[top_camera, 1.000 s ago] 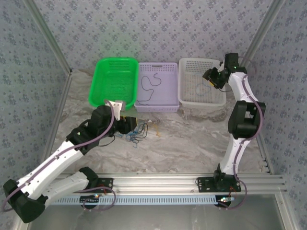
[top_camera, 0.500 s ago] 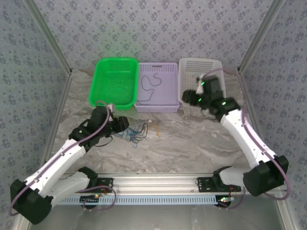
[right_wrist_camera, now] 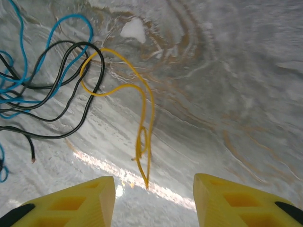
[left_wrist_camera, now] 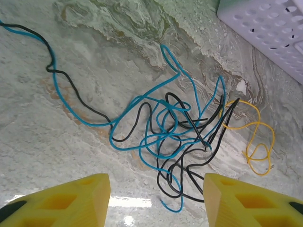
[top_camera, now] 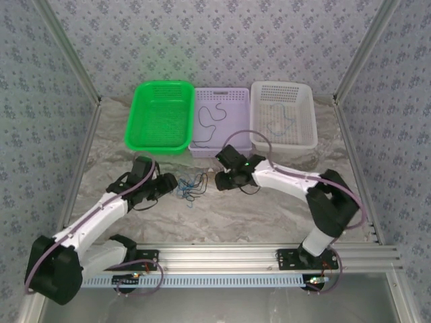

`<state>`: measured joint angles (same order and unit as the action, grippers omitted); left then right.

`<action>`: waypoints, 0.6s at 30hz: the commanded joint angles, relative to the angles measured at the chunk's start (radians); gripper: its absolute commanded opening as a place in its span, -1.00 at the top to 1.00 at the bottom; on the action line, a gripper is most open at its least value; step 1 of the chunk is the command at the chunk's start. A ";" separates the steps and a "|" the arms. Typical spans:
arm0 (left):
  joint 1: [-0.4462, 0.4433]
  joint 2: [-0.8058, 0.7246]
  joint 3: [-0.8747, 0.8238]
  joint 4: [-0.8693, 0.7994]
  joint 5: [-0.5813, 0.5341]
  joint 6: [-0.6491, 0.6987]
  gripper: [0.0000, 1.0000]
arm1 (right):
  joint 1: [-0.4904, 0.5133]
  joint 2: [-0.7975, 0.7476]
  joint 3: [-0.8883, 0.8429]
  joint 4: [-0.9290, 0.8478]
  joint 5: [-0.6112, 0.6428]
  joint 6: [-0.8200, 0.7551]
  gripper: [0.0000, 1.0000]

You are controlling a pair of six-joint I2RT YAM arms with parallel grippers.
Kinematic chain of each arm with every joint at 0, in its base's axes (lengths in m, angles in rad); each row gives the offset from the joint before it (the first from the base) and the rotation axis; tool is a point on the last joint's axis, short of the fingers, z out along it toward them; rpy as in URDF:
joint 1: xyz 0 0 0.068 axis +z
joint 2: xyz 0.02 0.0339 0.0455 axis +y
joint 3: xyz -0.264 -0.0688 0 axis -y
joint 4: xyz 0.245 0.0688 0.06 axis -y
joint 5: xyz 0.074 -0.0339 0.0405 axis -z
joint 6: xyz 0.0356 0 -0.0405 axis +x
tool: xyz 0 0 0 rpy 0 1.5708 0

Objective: Untangle the cables

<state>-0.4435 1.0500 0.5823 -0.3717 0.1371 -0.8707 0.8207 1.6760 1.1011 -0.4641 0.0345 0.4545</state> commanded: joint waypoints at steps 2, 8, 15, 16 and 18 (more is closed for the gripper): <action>-0.103 0.082 0.062 0.087 -0.011 -0.018 -0.11 | 0.020 0.074 0.062 -0.011 0.043 -0.047 0.18; -0.182 0.232 0.156 0.101 -0.086 -0.025 -0.03 | 0.031 0.099 0.047 -0.003 0.055 -0.023 0.28; -0.239 0.372 0.247 0.112 -0.142 -0.001 0.02 | 0.027 0.058 -0.029 0.032 0.044 -0.018 0.40; -0.244 0.392 0.258 0.111 -0.145 0.001 0.04 | 0.028 0.065 -0.030 0.037 0.037 -0.014 0.42; -0.257 0.423 0.276 0.106 -0.167 0.007 0.05 | 0.031 0.067 -0.036 0.048 0.037 -0.005 0.43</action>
<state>-0.6857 1.4445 0.8177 -0.2760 0.0158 -0.8806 0.8471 1.7584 1.0782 -0.4358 0.0715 0.4332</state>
